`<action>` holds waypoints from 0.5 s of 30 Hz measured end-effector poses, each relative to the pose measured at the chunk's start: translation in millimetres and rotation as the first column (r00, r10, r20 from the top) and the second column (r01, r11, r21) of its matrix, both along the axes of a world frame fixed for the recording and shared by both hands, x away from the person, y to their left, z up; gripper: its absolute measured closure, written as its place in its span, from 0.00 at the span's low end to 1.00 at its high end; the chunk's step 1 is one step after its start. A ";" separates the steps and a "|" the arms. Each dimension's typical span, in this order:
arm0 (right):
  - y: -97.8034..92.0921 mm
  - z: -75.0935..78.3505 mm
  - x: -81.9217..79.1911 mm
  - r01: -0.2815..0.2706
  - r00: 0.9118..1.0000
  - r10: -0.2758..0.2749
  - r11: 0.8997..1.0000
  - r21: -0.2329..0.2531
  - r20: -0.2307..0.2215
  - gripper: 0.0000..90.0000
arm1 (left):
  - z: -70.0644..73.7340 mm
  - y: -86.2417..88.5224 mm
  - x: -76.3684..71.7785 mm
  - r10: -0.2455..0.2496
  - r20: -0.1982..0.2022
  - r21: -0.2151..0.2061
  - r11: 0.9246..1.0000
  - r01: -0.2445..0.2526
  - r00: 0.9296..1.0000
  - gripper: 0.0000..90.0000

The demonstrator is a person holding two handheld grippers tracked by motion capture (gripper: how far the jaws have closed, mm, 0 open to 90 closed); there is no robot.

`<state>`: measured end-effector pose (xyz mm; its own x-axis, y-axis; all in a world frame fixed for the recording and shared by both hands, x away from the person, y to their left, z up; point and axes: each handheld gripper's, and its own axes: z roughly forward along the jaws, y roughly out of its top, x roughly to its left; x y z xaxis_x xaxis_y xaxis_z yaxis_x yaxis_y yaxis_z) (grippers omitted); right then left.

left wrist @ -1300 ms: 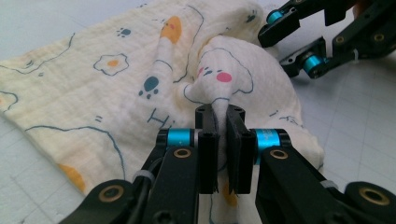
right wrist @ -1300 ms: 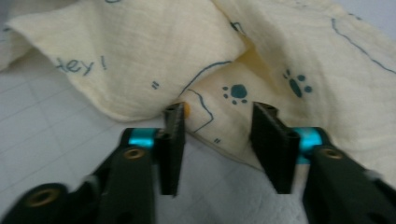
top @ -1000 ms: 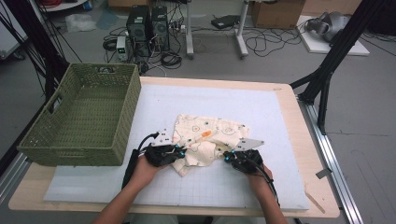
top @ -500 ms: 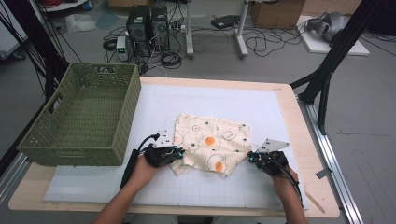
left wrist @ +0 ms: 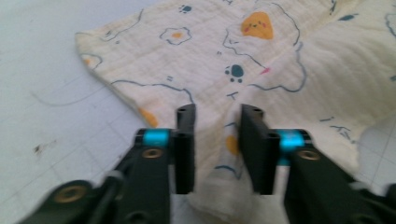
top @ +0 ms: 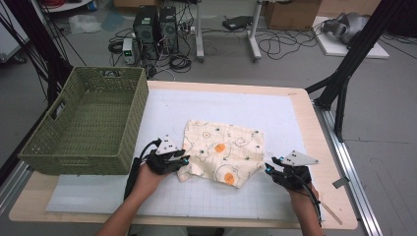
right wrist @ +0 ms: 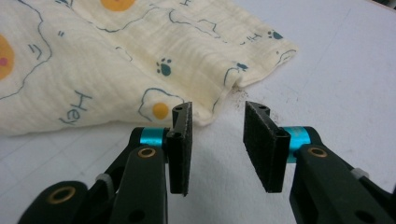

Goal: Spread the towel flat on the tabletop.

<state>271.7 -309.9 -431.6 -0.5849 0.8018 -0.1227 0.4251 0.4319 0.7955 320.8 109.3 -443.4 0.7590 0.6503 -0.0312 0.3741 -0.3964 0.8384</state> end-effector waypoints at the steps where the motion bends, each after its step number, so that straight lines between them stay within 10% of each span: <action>1: -0.7 0.4 -2.3 0.002 1.000 -0.002 1.000 0.007 0.003 0.69 | -0.2 2.7 -0.8 0.001 -0.012 -0.006 1.000 -0.001 1.000 0.64; 10: 7.7 -1.8 -18.1 -0.080 0.995 0.085 0.991 0.112 -0.045 0.77 | -6.1 2.0 -7.0 -0.034 -0.040 0.062 0.997 0.037 0.999 0.58; 15: 28.8 -12.5 -9.4 -0.117 0.987 0.128 0.987 0.109 -0.098 0.72 | -5.5 -2.7 -9.4 -0.005 0.008 0.111 0.994 0.004 1.000 0.93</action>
